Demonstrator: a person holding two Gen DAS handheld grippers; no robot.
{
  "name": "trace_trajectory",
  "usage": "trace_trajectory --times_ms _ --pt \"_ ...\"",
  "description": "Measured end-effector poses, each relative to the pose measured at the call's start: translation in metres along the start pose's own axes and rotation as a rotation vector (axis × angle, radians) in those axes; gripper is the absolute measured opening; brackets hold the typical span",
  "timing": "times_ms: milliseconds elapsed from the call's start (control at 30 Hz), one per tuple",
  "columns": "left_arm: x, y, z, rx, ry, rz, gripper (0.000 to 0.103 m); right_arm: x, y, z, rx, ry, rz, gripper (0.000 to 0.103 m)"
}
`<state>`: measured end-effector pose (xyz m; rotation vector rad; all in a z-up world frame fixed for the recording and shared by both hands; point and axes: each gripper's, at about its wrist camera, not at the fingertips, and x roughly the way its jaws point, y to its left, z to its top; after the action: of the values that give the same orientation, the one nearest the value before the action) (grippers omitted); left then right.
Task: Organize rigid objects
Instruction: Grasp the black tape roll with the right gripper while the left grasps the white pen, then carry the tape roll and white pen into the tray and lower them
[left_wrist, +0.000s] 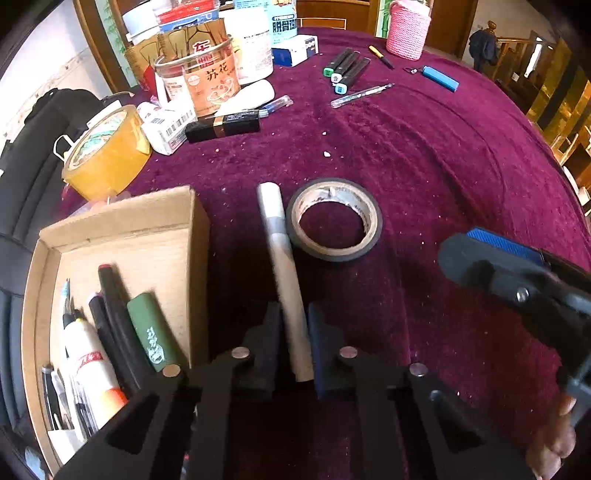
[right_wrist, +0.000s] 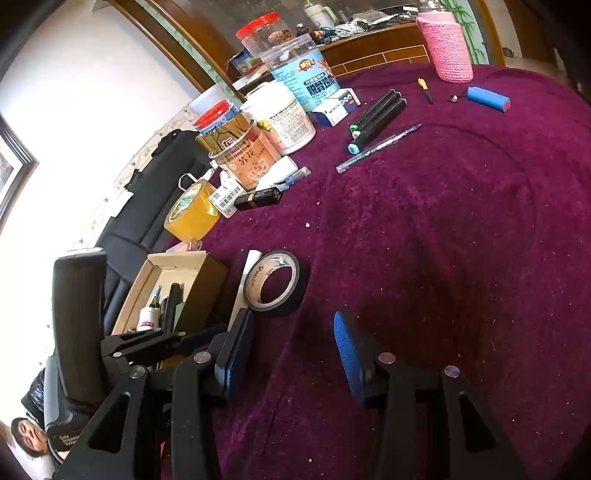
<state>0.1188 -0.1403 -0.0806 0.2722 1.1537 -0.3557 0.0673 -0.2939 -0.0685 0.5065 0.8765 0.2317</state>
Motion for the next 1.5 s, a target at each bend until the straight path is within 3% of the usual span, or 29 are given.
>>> trace_trajectory --times_ms 200,467,633,733,967,1067,1233,1300,1333,1500 --pt "-0.030 0.006 -0.034 -0.061 -0.055 0.024 0.012 0.005 0.001 -0.001 -0.013 0.015 -0.009 0.050" --pt "-0.066 0.005 -0.090 -0.121 -0.124 -0.074 0.012 0.016 0.010 -0.006 -0.058 0.048 -0.030 0.050" --pt "-0.068 0.010 -0.106 -0.136 -0.121 -0.122 0.012 0.027 0.015 0.007 -0.025 0.086 -0.038 0.050" --pt "-0.070 0.010 -0.111 -0.132 -0.132 -0.146 0.012 0.037 0.023 0.021 -0.066 0.093 -0.099 0.050" --pt "-0.073 0.018 -0.121 -0.146 -0.135 -0.176 0.012 0.061 0.023 0.031 -0.040 0.131 -0.150 0.035" --pt "-0.075 0.022 -0.122 -0.154 -0.140 -0.180 0.012 0.063 0.023 0.030 -0.032 0.119 -0.179 0.034" --pt "-0.075 0.024 -0.123 -0.160 -0.140 -0.168 0.012 0.070 0.030 0.029 -0.082 0.109 -0.261 0.025" --pt "-0.078 0.024 -0.126 -0.161 -0.143 -0.164 0.012 0.067 0.030 0.028 -0.082 0.104 -0.266 0.017" --pt "-0.079 0.024 -0.127 -0.161 -0.145 -0.162 0.012 0.064 0.030 0.027 -0.080 0.101 -0.260 0.009" --pt "-0.088 0.021 -0.134 -0.163 -0.163 -0.159 0.012 0.037 0.035 0.011 -0.060 0.083 -0.200 0.009"
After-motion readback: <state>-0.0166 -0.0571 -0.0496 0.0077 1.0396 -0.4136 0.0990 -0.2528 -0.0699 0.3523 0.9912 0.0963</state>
